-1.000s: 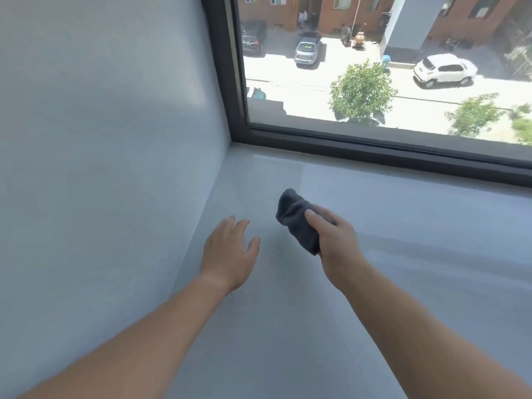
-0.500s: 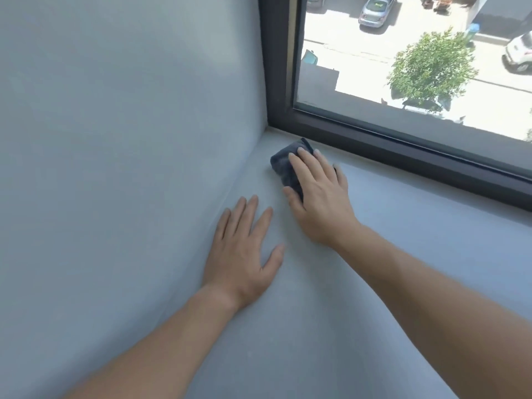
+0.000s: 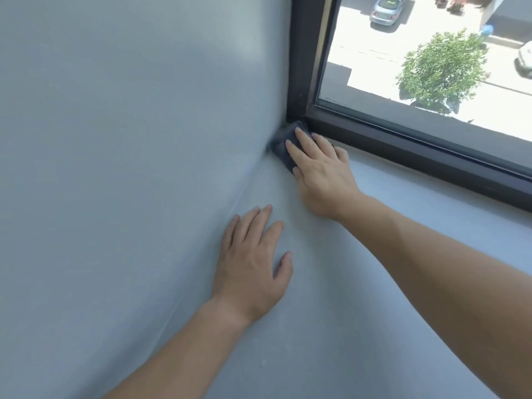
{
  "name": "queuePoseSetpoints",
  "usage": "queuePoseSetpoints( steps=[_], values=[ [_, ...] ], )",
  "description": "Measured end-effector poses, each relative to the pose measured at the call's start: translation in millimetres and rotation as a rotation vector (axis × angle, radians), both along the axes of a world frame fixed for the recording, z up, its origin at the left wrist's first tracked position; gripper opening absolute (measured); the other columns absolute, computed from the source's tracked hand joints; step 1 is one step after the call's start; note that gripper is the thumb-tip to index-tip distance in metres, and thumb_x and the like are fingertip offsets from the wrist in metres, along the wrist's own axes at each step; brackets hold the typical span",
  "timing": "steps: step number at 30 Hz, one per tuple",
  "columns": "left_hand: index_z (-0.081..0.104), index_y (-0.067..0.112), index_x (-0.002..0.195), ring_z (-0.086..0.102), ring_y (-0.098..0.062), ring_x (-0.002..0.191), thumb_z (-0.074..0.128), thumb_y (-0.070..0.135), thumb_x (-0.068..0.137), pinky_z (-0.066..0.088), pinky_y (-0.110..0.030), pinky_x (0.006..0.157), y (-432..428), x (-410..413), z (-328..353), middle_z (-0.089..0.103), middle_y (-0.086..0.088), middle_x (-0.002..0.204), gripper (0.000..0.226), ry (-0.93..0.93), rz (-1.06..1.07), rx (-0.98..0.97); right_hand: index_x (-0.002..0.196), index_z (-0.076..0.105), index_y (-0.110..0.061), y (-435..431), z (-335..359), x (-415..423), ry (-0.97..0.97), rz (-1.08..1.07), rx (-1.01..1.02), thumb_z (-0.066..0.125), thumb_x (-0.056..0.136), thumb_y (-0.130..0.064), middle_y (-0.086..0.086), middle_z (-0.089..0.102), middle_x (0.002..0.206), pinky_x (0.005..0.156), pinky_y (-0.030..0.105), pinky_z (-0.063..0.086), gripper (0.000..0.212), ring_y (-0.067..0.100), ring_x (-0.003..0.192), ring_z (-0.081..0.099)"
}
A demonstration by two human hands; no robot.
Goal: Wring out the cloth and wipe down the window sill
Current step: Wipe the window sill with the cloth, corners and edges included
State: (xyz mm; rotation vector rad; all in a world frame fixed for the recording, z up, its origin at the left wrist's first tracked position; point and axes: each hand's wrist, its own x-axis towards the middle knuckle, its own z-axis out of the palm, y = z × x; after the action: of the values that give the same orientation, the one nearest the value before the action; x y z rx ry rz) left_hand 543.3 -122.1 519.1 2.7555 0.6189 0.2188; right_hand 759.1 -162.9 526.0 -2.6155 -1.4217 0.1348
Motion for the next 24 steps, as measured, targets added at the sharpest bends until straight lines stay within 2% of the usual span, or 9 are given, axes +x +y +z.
queuePoseSetpoints(
  steps=[3, 6, 9, 12, 14, 17, 19, 21, 24],
  values=[
    [0.043, 0.020, 0.147, 0.020, -0.025, 0.150, 0.039, 0.046, 0.092, 0.014, -0.049, 0.120, -9.0, -15.0, -0.2, 0.028, -0.010, 0.161, 0.061, 0.091, 0.026, 0.013, 0.149, 0.035, -0.019, 13.9, -0.3, -23.2, 0.025, -0.059, 0.045, 0.042, 0.095, -0.026, 0.004, 0.021, 0.163, 0.110, 0.045, 0.023, 0.055, 0.033, 0.146, 0.021],
    [0.036, 0.019, 0.152, 0.010, -0.021, 0.153, 0.036, 0.048, 0.094, 0.010, -0.049, 0.121, -11.0, -22.0, -1.7, 0.019, -0.009, 0.164, 0.065, 0.119, 0.012, 0.021, 0.147, 0.041, -0.023, -14.0, -0.7, -30.8, 0.012, 0.067, 0.060, 0.038, 0.099, -0.032, 0.000, 0.028, 0.161, 0.110, 0.044, 0.022, 0.049, 0.031, 0.145, 0.024],
    [0.038, 0.017, 0.151, 0.011, -0.022, 0.153, 0.038, 0.049, 0.093, 0.013, -0.051, 0.121, -9.5, -19.5, -0.2, 0.021, -0.010, 0.164, 0.067, 0.118, 0.012, 0.020, 0.150, 0.037, -0.025, -46.5, 2.3, -17.7, -0.028, 0.185, 0.008, 0.034, 0.099, -0.032, -0.002, 0.027, 0.161, 0.110, 0.044, 0.021, 0.051, 0.027, 0.147, 0.024],
    [0.040, 0.015, 0.149, 0.014, -0.024, 0.152, 0.041, 0.049, 0.090, 0.015, -0.053, 0.121, -11.3, -19.0, -0.7, 0.024, -0.011, 0.163, 0.068, 0.117, 0.011, 0.029, 0.154, 0.027, -0.026, -31.4, 1.9, -7.1, 0.022, 0.005, 0.010, 0.038, 0.100, -0.028, -0.005, 0.018, 0.164, 0.113, 0.042, 0.017, 0.055, 0.025, 0.148, 0.018],
    [0.043, 0.012, 0.146, 0.017, -0.024, 0.152, 0.043, 0.048, 0.089, 0.016, -0.053, 0.121, -11.4, -19.8, -2.3, 0.027, -0.011, 0.161, 0.067, 0.099, 0.021, 0.022, 0.151, 0.033, -0.026, -16.3, 0.7, -28.0, 0.019, -0.047, 0.056, 0.035, 0.099, -0.035, -0.004, 0.024, 0.163, 0.112, 0.043, 0.021, 0.053, 0.027, 0.147, 0.020],
    [0.050, 0.008, 0.138, 0.022, -0.024, 0.150, 0.046, 0.043, 0.087, 0.016, -0.052, 0.121, -12.7, -20.7, -3.8, 0.034, -0.011, 0.158, 0.062, 0.057, 0.036, -0.005, 0.146, 0.044, -0.030, -28.9, -5.3, -46.7, 0.072, 0.123, 0.074, 0.027, 0.099, -0.043, -0.009, 0.033, 0.159, 0.111, 0.040, 0.019, 0.051, 0.024, 0.147, 0.023],
    [0.052, 0.008, 0.136, 0.024, -0.026, 0.149, 0.047, 0.042, 0.087, 0.018, -0.052, 0.120, -13.3, -20.0, -3.3, 0.036, -0.012, 0.157, 0.060, 0.049, 0.041, 0.007, 0.146, 0.045, -0.031, -38.1, -3.9, -23.5, 0.017, 0.201, 0.044, 0.031, 0.101, -0.037, -0.009, 0.034, 0.158, 0.111, 0.040, 0.020, 0.048, 0.023, 0.146, 0.028],
    [0.051, 0.008, 0.137, 0.024, -0.026, 0.149, 0.046, 0.042, 0.086, 0.020, -0.054, 0.120, -13.1, -17.9, -3.4, 0.036, -0.013, 0.157, 0.062, 0.057, 0.038, 0.023, 0.147, 0.043, -0.029, -30.7, -1.6, -2.3, -0.018, 0.117, 0.049, 0.036, 0.102, -0.030, -0.007, 0.032, 0.160, 0.110, 0.040, 0.021, 0.046, 0.025, 0.145, 0.028],
    [0.051, 0.008, 0.139, 0.025, -0.027, 0.149, 0.046, 0.042, 0.086, 0.019, -0.055, 0.119, -13.3, -19.1, -5.2, 0.036, -0.014, 0.156, 0.063, 0.063, 0.031, 0.020, 0.141, 0.049, -0.027, -18.1, -3.5, -27.0, 0.073, -0.031, 0.133, 0.040, 0.101, -0.032, -0.008, 0.033, 0.159, 0.110, 0.040, 0.020, 0.041, 0.025, 0.146, 0.024]
  ],
)
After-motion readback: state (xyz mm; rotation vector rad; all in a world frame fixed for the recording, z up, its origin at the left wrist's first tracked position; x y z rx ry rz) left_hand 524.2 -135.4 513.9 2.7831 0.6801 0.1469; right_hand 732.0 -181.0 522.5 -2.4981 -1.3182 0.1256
